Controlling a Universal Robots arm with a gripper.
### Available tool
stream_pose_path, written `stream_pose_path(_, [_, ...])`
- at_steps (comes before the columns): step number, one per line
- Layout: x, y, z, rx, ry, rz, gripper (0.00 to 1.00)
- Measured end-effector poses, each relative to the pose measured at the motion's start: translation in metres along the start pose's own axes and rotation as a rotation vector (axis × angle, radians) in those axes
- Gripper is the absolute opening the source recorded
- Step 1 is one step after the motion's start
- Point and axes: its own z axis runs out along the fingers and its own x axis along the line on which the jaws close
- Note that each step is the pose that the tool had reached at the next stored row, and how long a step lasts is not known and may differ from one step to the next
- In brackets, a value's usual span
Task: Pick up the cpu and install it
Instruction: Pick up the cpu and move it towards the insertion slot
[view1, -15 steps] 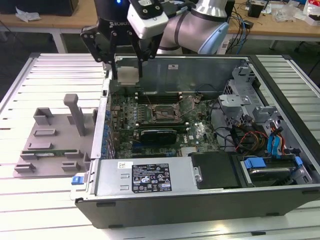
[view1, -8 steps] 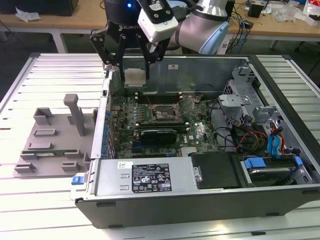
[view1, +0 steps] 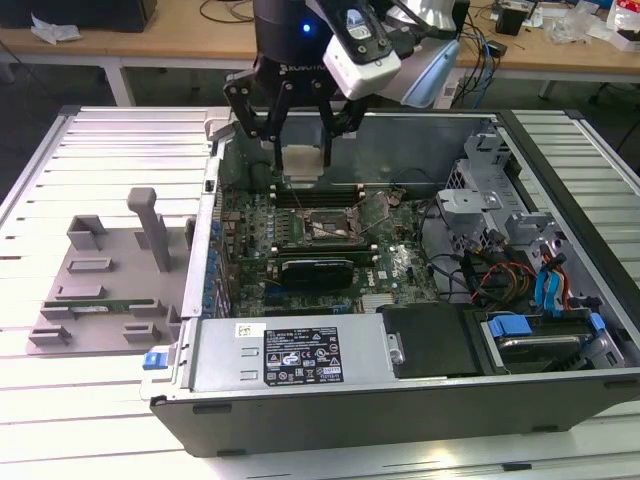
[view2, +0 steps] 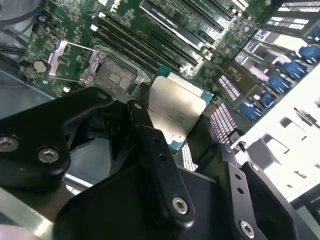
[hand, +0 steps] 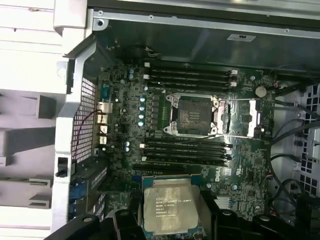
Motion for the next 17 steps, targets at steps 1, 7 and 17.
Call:
stream_pose_path(1, [-0.0018, 0.0, 0.0008, 0.0, 0.0, 0.0, 0.54])
stream_pose_path(7, [-0.0123, 0.0006, 0.0076, 0.0, -0.0001, 0.0, 0.54])
stream_pose_path(17, [-0.0389, 0.0143, 0.026, 0.0018, 0.0002, 0.0, 0.54])
